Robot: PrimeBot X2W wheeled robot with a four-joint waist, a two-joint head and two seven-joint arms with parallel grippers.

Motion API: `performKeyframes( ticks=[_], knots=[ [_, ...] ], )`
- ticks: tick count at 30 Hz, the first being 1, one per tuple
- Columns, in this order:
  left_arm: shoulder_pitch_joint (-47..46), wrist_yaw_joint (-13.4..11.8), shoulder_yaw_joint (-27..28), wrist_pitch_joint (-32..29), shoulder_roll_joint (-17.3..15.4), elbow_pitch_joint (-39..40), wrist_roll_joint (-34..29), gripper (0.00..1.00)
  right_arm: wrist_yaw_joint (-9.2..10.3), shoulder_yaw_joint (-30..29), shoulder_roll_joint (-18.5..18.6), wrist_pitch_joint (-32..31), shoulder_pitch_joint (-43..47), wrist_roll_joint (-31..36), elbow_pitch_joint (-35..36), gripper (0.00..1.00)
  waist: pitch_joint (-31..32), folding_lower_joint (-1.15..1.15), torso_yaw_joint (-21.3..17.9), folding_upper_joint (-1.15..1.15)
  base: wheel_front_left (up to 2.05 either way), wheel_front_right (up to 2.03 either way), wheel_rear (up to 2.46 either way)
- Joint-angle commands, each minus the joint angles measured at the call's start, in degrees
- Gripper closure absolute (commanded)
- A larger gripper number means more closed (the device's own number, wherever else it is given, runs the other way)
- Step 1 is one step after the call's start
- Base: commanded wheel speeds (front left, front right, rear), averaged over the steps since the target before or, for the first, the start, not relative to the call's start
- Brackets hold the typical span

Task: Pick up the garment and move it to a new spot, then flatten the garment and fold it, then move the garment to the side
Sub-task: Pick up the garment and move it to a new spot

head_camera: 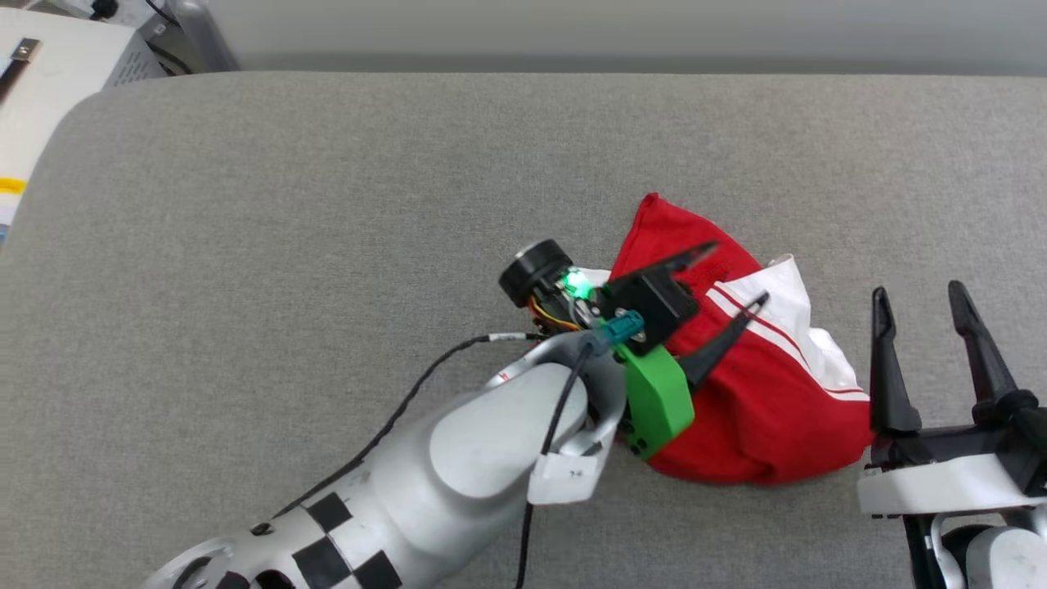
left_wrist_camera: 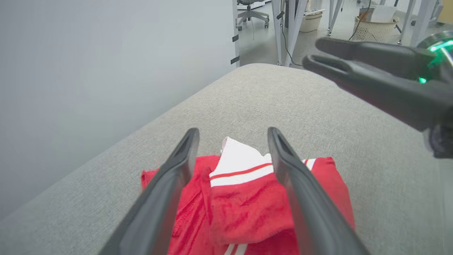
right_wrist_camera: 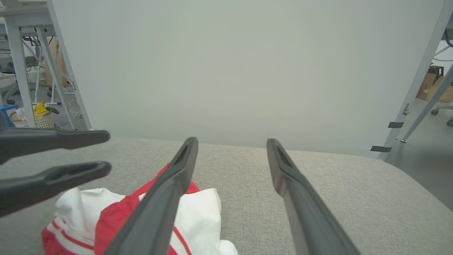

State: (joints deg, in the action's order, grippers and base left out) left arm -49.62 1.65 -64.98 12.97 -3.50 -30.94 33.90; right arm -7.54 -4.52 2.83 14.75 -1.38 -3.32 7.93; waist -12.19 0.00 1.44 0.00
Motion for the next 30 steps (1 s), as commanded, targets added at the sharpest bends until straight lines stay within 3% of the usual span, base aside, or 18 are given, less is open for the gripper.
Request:
performKeyframes(
  ticks=[1,7,15,22,30],
  knots=[
    [-0.1,-1.8,1.5,1.0,-1.2,-0.2,-0.7,0.0,0.05,0.4,0.1,0.3,1.1,-0.4,-0.4,0.0,2.7,0.0,1.9,0.0,0.0,0.0,0.0],
    [5.2,-10.4,12.3,2.0,-8.0,6.2,-4.9,0.0,0.05,1.7,0.1,0.3,2.7,-0.5,-1.0,0.0,4.4,0.0,3.2,0.0,0.0,0.0,0.0],
    [19.5,-15.5,28.4,2.0,-14.5,16.7,-10.4,0.0,0.05,2.1,0.1,0.3,3.7,-0.5,-1.8,0.0,6.1,0.0,4.0,0.0,0.0,0.0,0.0],
    [31.0,-16.0,38.9,2.0,-15.2,21.7,-14.5,0.0,0.05,2.2,0.1,0.3,4.6,-1.0,-2.9,0.0,7.5,0.0,4.3,0.0,0.0,0.0,0.0],
    [41.1,-12.3,45.9,2.0,-12.6,23.4,-18.8,0.0,0.05,1.8,0.1,0.3,5.7,-2.6,-4.6,0.0,8.7,0.0,4.1,0.0,0.0,0.0,0.0]
  ],
)
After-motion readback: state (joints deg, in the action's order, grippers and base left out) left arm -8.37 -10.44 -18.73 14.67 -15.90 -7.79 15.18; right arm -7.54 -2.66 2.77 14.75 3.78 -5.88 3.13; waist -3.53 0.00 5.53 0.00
